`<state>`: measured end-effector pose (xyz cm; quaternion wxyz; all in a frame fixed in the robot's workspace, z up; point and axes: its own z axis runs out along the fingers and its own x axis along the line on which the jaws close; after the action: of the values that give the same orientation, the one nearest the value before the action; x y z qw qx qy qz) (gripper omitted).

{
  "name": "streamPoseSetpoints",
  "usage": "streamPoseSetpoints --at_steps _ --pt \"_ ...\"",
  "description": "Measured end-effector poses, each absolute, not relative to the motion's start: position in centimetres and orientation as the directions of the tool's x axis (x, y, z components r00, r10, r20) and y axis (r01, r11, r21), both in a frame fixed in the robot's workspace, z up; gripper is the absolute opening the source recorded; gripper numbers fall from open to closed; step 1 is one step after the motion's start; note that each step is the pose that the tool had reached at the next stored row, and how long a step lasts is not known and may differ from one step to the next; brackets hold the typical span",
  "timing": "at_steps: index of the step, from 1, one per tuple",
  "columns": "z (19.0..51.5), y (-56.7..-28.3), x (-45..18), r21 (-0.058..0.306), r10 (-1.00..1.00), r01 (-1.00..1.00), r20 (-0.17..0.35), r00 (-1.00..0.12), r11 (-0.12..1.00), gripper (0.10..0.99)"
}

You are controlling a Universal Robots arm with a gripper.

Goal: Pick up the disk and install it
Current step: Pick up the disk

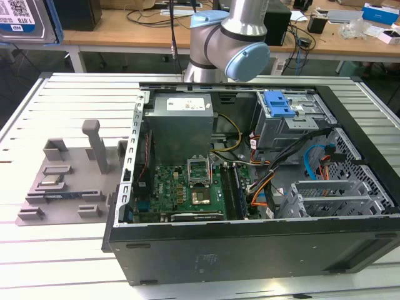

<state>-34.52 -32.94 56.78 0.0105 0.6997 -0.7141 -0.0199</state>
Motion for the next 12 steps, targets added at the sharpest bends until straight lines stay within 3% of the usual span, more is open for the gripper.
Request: streamPoseSetpoints --at_steps 12 --pt "59.2 -32.9 -34.5 0.043 -1.000 -0.999 -0.013 -0.021 0.020 0.361"
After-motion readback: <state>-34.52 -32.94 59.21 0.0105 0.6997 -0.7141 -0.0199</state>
